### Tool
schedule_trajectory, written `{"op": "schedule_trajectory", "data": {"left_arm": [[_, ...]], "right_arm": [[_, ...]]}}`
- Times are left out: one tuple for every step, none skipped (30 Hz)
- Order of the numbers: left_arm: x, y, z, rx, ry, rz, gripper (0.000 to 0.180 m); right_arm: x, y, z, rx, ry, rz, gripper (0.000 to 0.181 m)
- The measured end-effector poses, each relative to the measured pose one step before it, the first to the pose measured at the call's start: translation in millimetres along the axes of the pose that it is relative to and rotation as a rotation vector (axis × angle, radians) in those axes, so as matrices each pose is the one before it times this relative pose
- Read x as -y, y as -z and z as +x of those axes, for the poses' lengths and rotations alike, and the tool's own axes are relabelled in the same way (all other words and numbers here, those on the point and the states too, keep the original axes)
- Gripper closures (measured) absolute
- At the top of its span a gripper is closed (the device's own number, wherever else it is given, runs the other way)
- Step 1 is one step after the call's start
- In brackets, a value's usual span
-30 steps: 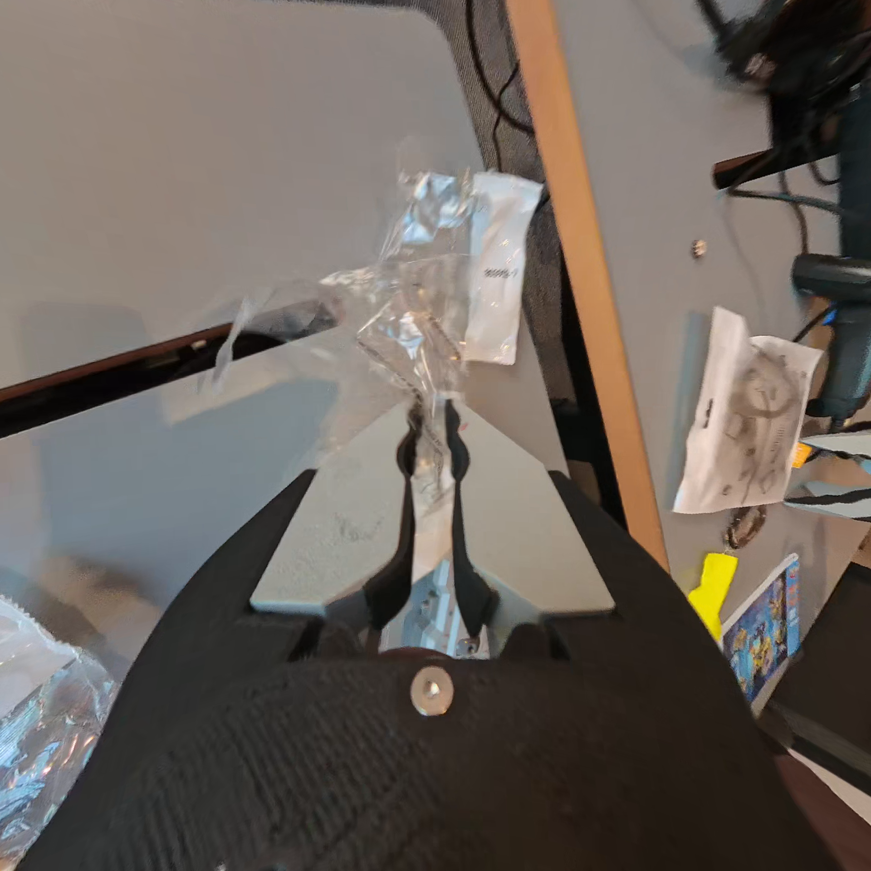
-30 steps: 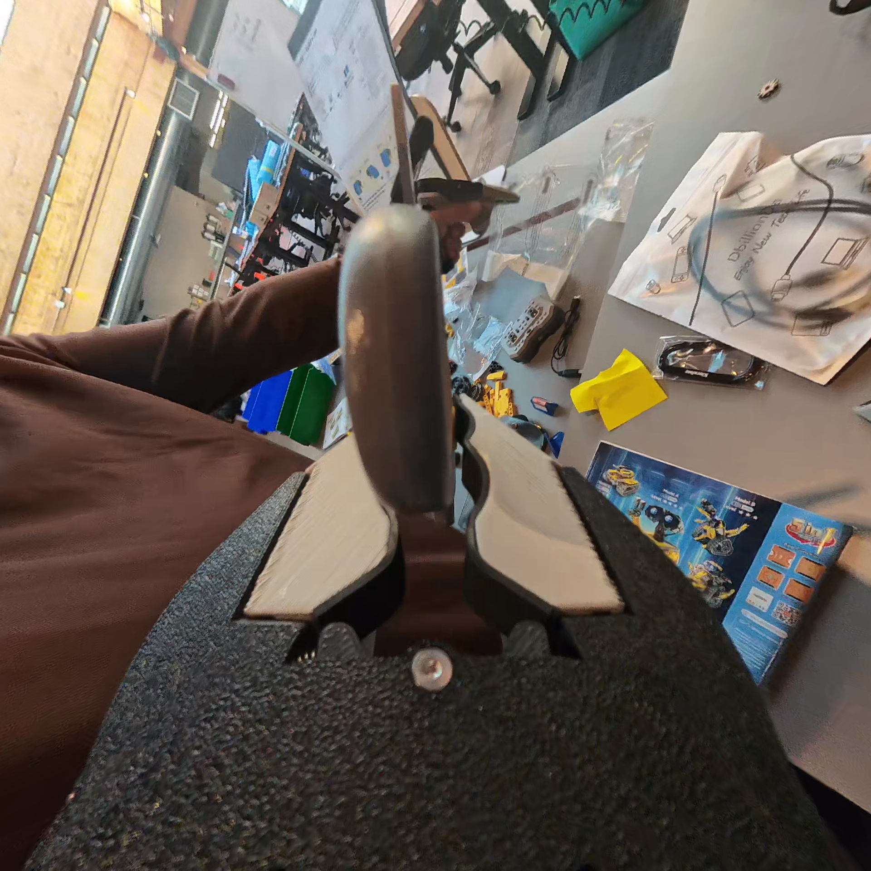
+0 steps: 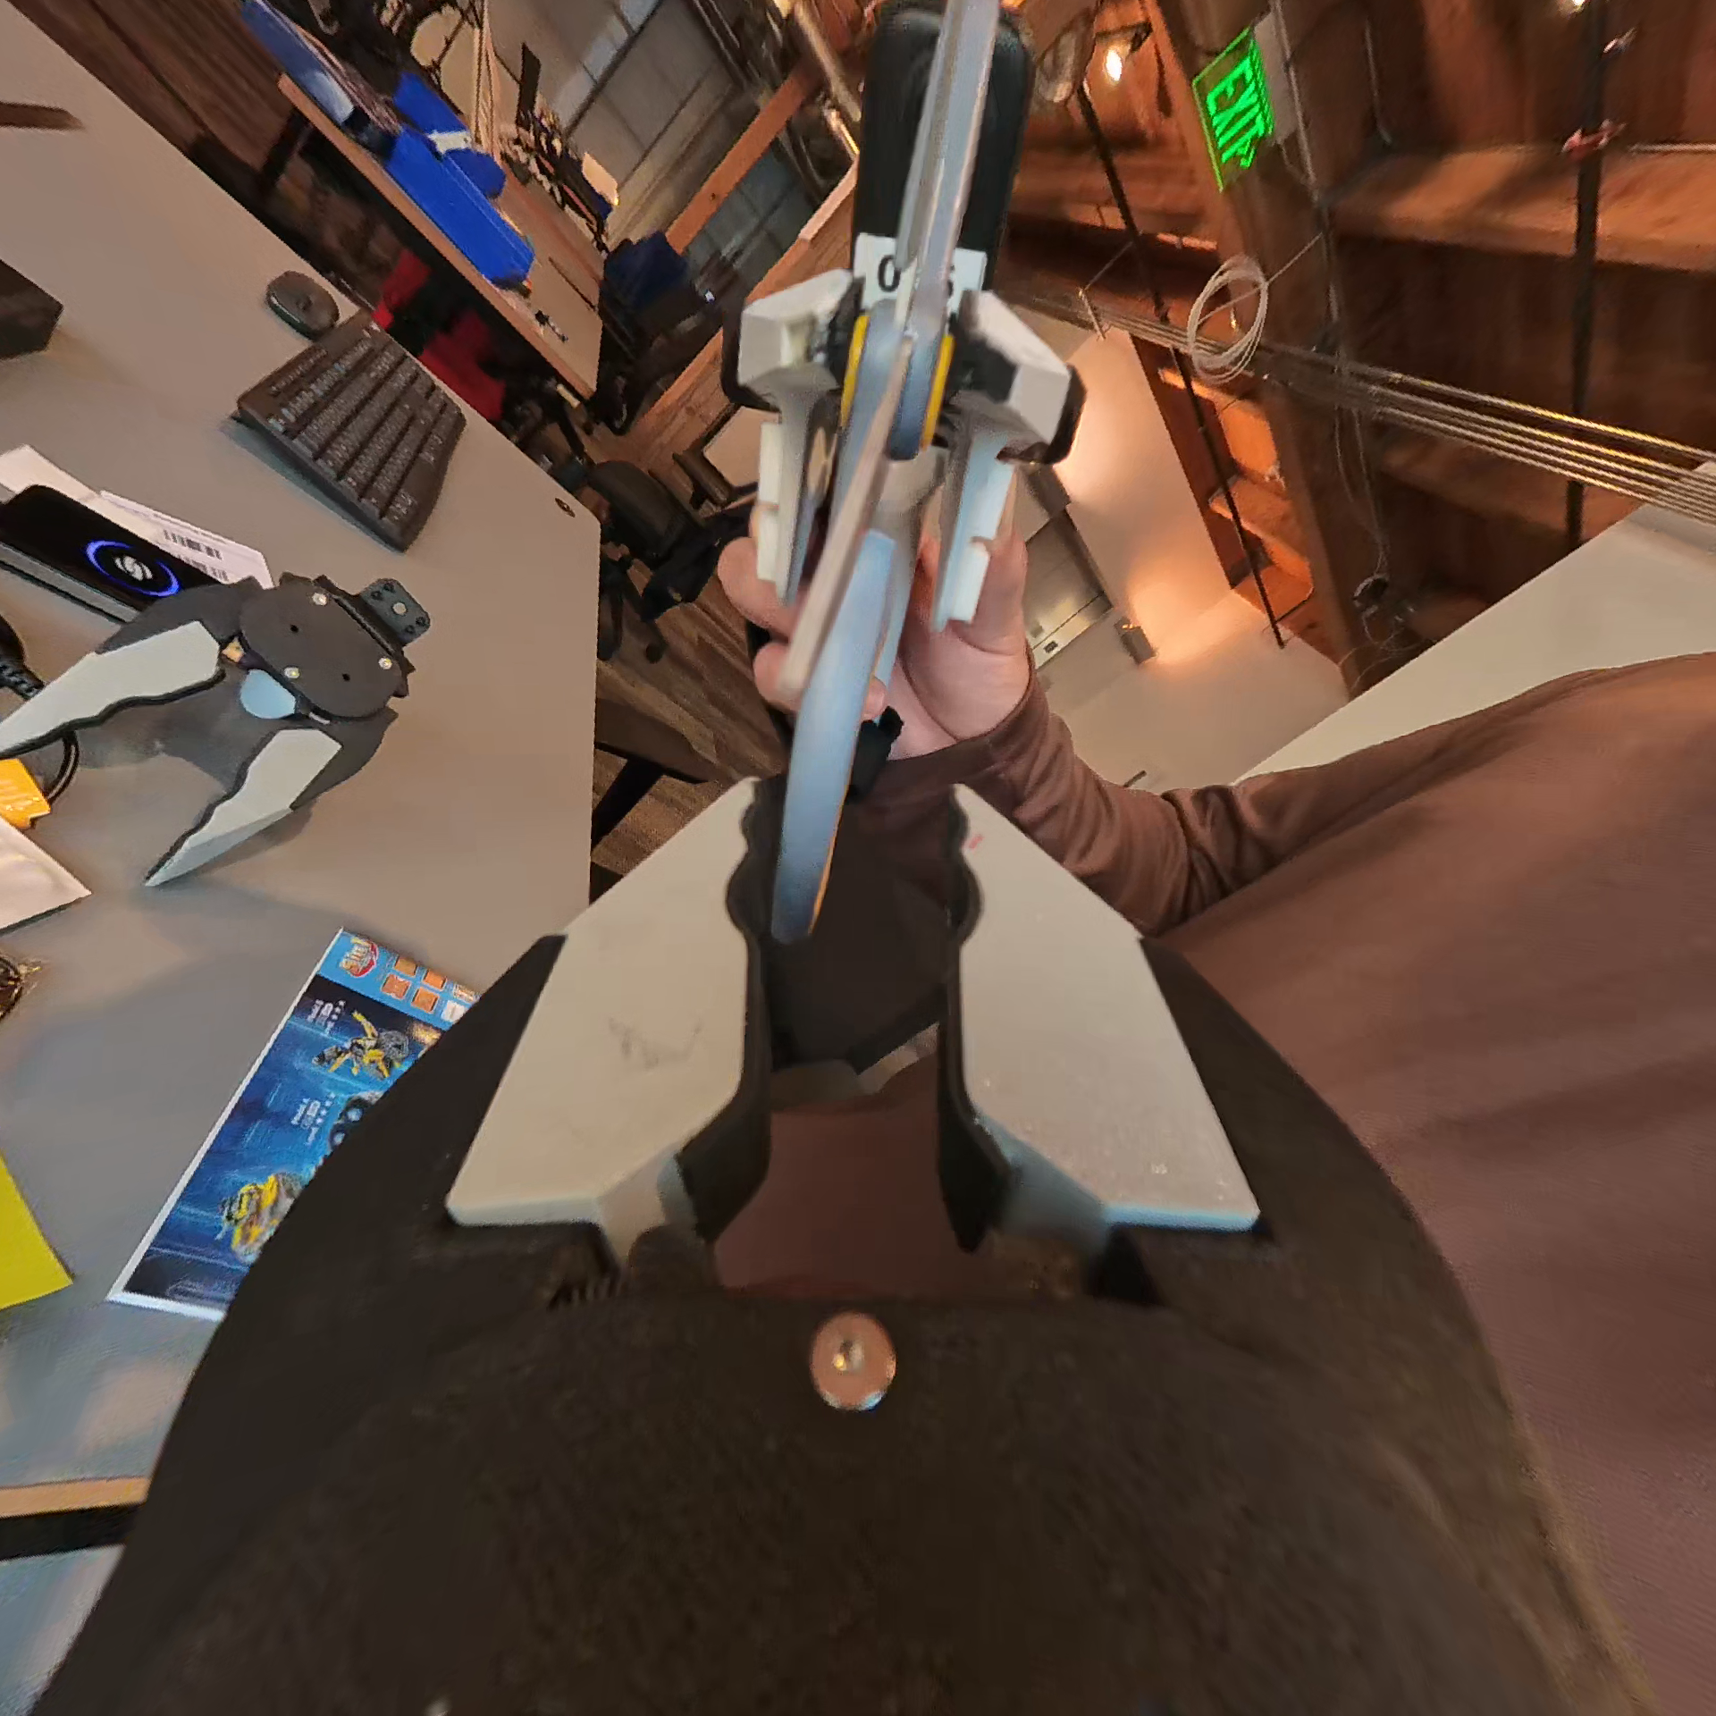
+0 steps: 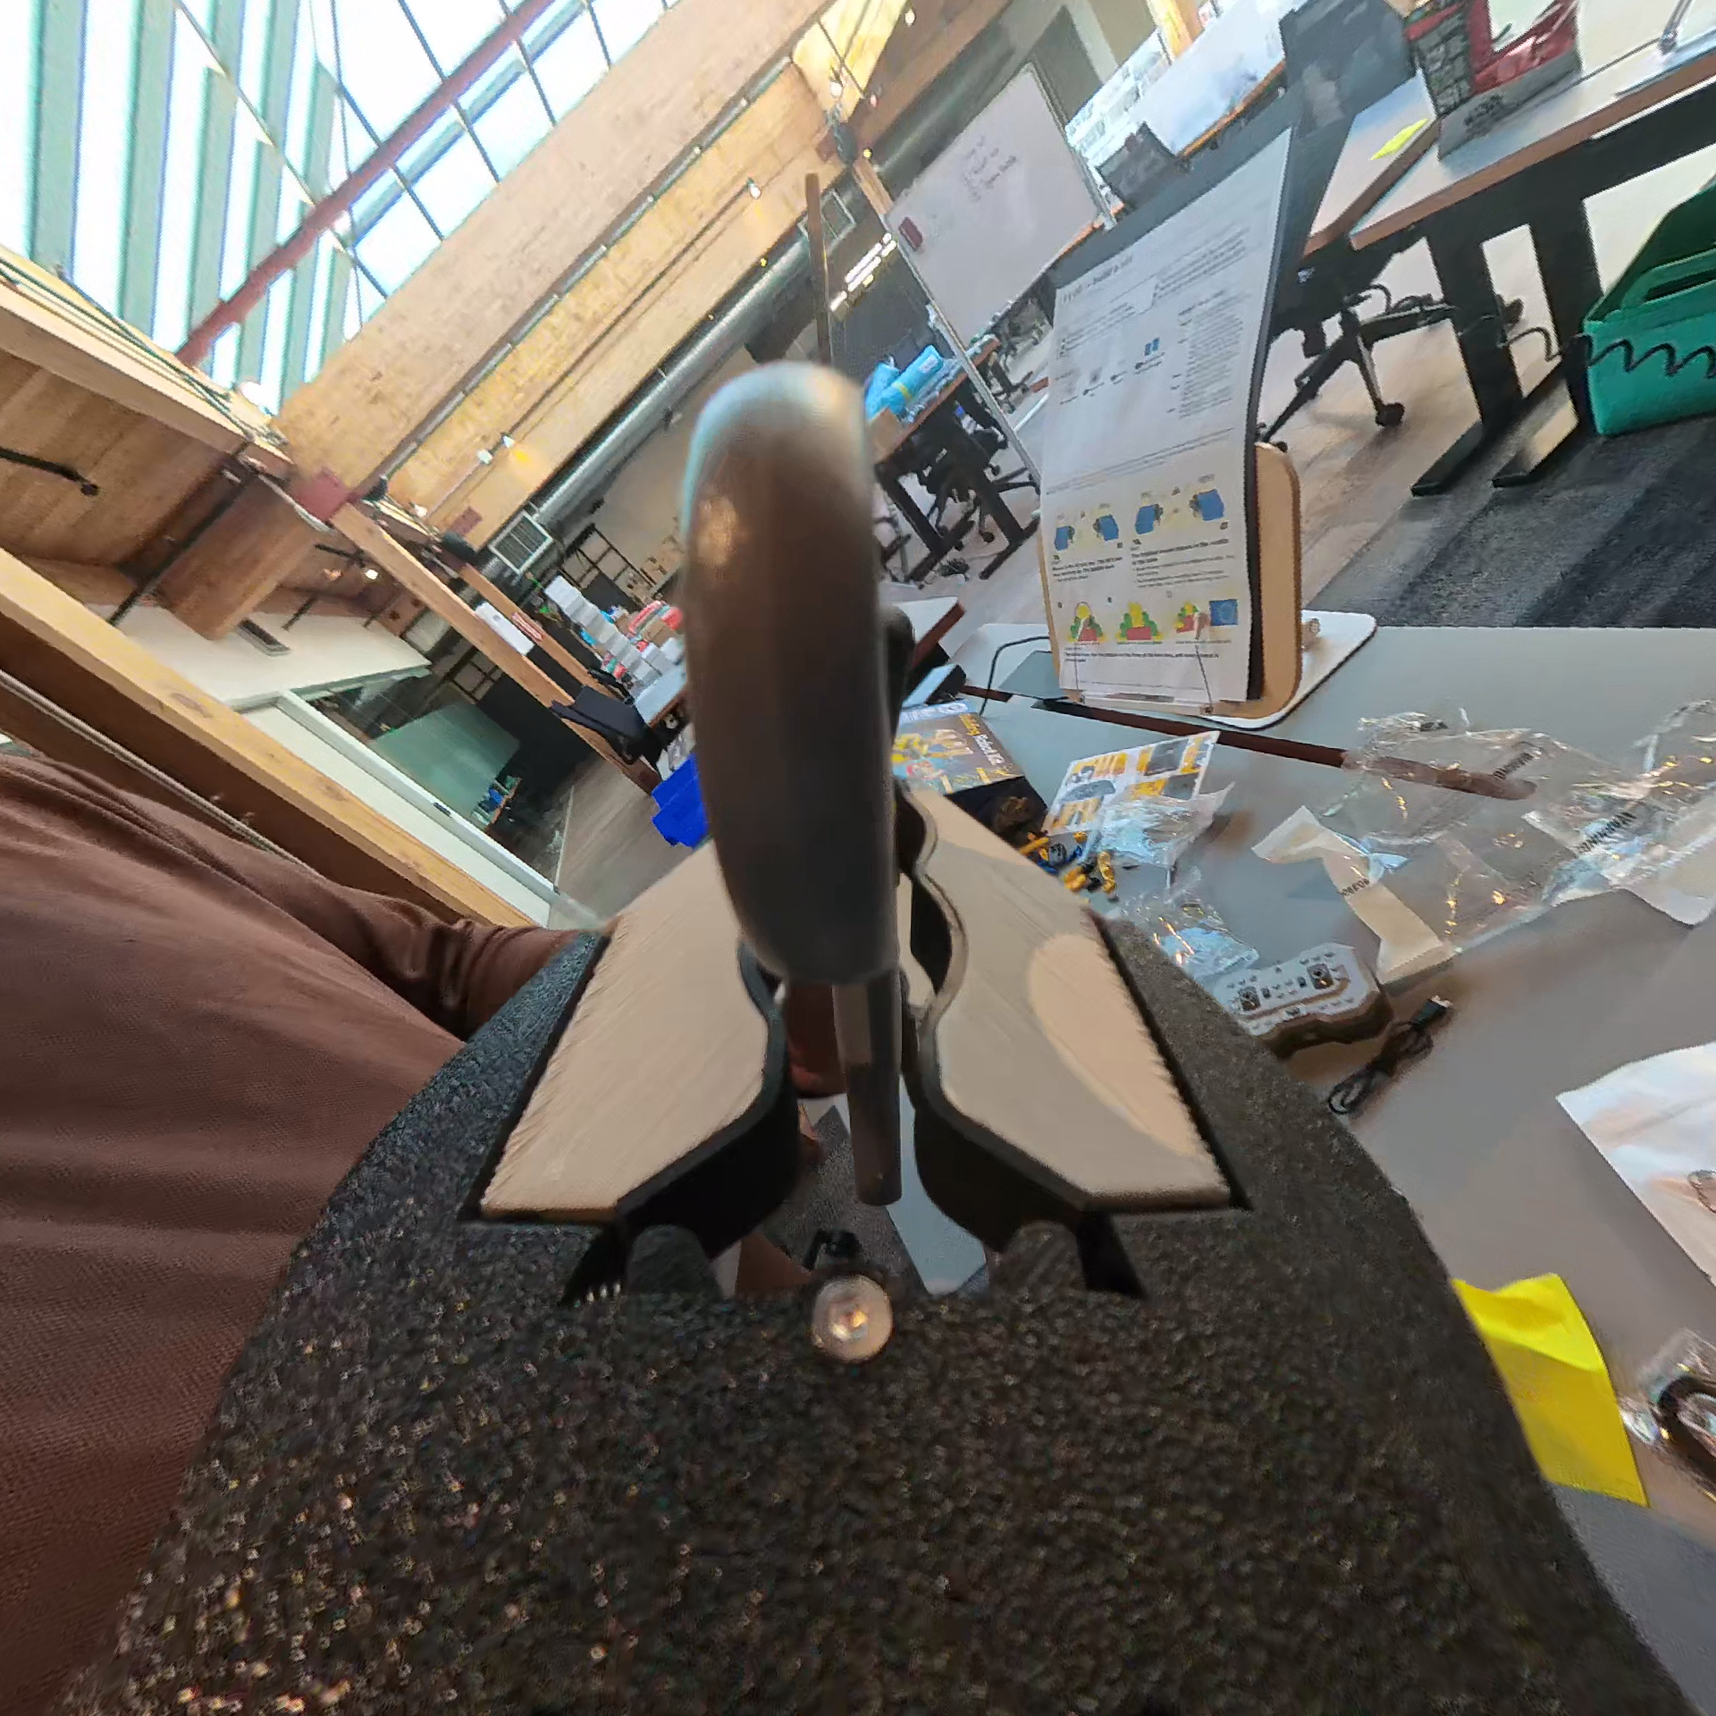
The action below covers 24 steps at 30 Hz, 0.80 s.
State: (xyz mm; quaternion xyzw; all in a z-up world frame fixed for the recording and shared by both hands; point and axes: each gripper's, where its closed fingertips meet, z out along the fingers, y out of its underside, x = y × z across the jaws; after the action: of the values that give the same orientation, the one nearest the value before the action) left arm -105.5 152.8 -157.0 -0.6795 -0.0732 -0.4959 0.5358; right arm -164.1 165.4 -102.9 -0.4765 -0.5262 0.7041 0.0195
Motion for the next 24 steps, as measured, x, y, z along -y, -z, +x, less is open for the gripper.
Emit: {"op": "schedule_trajectory", "data": {"left_arm": [[0.30, -1.27, 0.41, -0.0027, -0.0037, 0.0125, 0.151], [1.08, -1.67, 1.47, -0.0077, -0.0032, 0.0144, 0.158], [1.13, -1.79, 0.40, 0.0059, -0.0059, 0.0114, 0.169], [1.03, -1.89, 2.13, 0.0073, -0.0298, 0.0102, 0.170], [0.08, -2.24, 3.67, 0.0037, -0.0282, -0.0018, 0.170], [0.17, -1.57, 2.57, 0.0096, -0.0218, -0.0039, 0.170], [1.39, -0.74, 2.50, 0.0047, -0.0142, 0.0039, 0.170], [3.16, 0.62, 3.86, -0.0107, -0.0035, 0.0141, 0.170], [4.52, 1.71, 2.20, -0.0015, -0.0009, 0.0194, 0.170], [5.31, 2.62, 1.58, 0.0032, -0.0107, 0.0184, 0.170], [6.03, 3.13, 1.82, 0.0013, -0.0139, 0.0152, 0.170], [6.00, 2.84, 2.02, -0.0026, -0.0071, 0.0121, 0.170], [6.11, 2.28, 3.66, -0.0170, 0.0042, 0.0109, 0.170], [6.56, 1.35, 3.18, -0.0129, 0.0057, 0.0161, 0.170], [5.37, 0.93, 2.18, -0.0050, -0.0032, 0.0101, 0.171], [3.38, 0.42, 1.25, -0.0006, -0.0110, -0.0021, 0.171], [3.50, 0.59, 0.25, 0.0045, -0.0100, 0.0041, 0.171], [4.37, 1.07, 1.09, -0.0056, 0.0011, 0.0126, 0.171], [5.10, 1.72, 1.79, -0.0133, 0.0091, 0.0166, 0.171], [4.75, 2.24, 0.63, -0.0058, 0.0071, 0.0138, 0.171], [2.94, 2.22, -0.63, 0.0059, -0.0053, 0.0021, 0.171], [1.21, 1.65, -0.56, 0.0086, -0.0132, -0.0069, 0.171], [1.03, 1.06, 0.32, 0.0033, -0.0082, -0.0036, 0.171], [0.88, 0.13, 1.04, -0.0048, 0.0035, 0.0009, 0.171]], "right_arm": [[0.82, -1.42, -1.87, 0.0125, -0.0021, 0.0122, 0.165], [0.42, -1.76, -2.68, 0.0149, -0.0033, 0.0091, 0.165], [0.82, -1.89, -3.95, 0.0236, -0.0058, 0.0104, 0.165], [1.13, -1.62, -2.81, 0.0167, -0.0069, 0.0084, 0.166], [-0.05, -1.22, -1.21, 0.0052, -0.0048, -0.0061, 0.165], [-0.05, -0.31, -1.32, 0.0017, 0.0011, -0.0133, 0.165], [1.80, 1.37, -1.93, -0.0033, 0.0119, -0.0101, 0.165], [3.49, 3.28, -1.60, -0.0129, 0.0221, -0.0101, 0.165], [4.78, 5.22, -1.17, -0.0220, 0.0304, -0.0125, 0.164], [6.03, 6.80, -1.20, -0.0236, 0.0348, -0.0090, 0.163], [6.84, 7.75, -1.49, -0.0177, 0.0266, -0.0034, 0.162], [6.21, 7.71, -1.16, -0.0123, 0.0089, -0.0036, 0.158], [4.40, 7.17, -3.55, 0.0104, -0.0039, -0.0078, 0.155], [1.28, 5.70, -4.53, 0.0176, -0.0029, -0.0149, 0.156], [1.20, 5.84, -1.85, -0.0051, 0.0052, -0.0056, 0.157], [0.48, 5.76, 1.42, -0.0267, 0.0094, -0.0025, 0.156], [-0.87, 5.18, 1.05, -0.0190, 0.0047, -0.0066, 0.156], [-0.63, 6.09, 0.57, -0.0114, -0.0059, -0.0028, 0.155], [1.04, 7.07, 1.36, -0.0128, -0.0078, 0.0121, 0.154], [1.91, 7.63, 0.48, -0.0044, -0.0083, 0.0190, 0.152], [2.22, 7.62, 0.23, 0.0011, -0.0122, 0.0179, 0.151], [1.90, 6.57, 0.72, 0.0008, -0.0147, 0.0142, 0.150], [0.27, 4.57, 0.10, 0.0077, -0.0192, 0.0057, 0.151], [-1.75, 2.01, -2.40, 0.0224, -0.0178, -0.0022, 0.164]]}}
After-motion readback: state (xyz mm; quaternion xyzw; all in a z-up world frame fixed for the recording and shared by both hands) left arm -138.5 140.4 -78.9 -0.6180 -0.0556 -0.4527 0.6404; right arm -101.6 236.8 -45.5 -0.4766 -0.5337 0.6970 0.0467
